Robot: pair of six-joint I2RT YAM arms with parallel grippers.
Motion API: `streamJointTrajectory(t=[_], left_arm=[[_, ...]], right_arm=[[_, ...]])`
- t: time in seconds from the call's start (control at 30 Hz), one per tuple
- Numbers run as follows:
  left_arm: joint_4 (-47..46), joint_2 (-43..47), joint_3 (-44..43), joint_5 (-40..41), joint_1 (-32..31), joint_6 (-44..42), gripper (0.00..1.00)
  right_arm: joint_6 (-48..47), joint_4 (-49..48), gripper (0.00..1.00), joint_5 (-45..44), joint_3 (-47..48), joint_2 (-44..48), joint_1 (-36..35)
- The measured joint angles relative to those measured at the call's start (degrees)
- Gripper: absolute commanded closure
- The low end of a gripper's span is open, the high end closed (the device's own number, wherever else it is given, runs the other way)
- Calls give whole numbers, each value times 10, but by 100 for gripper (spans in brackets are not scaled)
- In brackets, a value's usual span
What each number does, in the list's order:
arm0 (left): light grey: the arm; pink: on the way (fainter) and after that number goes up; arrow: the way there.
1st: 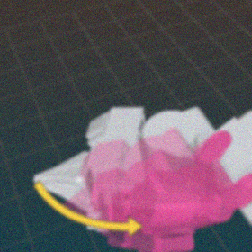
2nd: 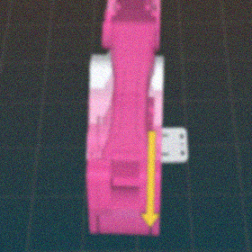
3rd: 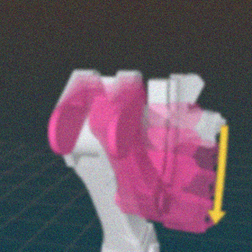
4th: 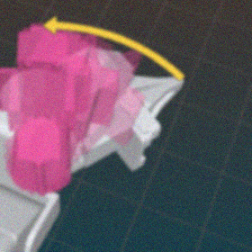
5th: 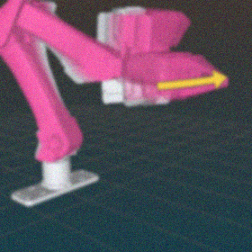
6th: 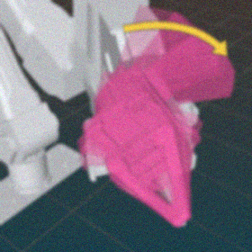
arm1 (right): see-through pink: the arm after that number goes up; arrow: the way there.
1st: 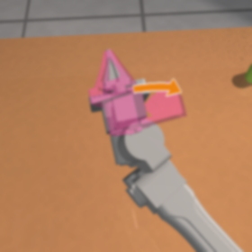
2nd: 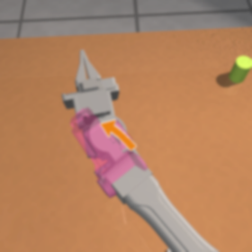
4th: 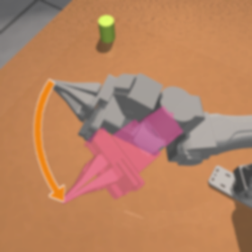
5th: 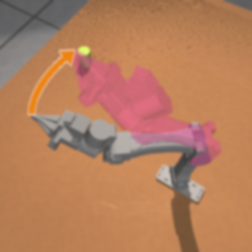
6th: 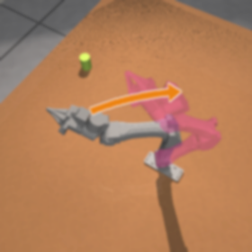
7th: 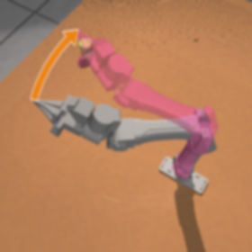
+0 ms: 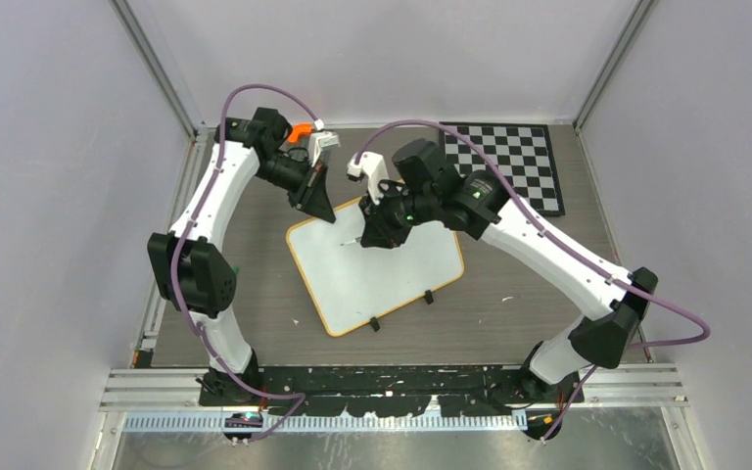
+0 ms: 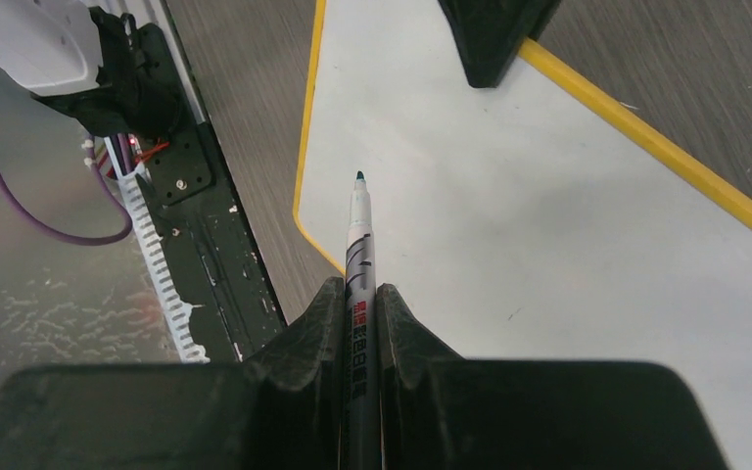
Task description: Write a sentence on the whiteboard
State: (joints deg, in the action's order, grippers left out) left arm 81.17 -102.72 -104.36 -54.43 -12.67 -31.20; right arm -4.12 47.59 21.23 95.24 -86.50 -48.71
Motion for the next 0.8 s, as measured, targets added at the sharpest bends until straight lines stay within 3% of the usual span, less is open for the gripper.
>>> streamJointTrajectory(t=[0.1, 0.2, 0.3, 0.5, 0.8], left_arm=[[12, -13, -16, 2, -4, -9, 97], [21, -26, -32, 3, -4, -13, 70], [29, -29, -32, 15, -8, -5, 56], [3, 2, -4, 27, -1, 50, 47], [-37, 128, 90, -7, 112, 105, 43]], right_arm=[[0, 0, 100, -11, 5, -18, -15], [0, -1, 100, -17, 10, -24, -24], [0, -2, 100, -23, 11, -24, -24], [-1, -2, 100, -34, 11, -24, -24], [1, -8, 100, -52, 46, -34, -29]])
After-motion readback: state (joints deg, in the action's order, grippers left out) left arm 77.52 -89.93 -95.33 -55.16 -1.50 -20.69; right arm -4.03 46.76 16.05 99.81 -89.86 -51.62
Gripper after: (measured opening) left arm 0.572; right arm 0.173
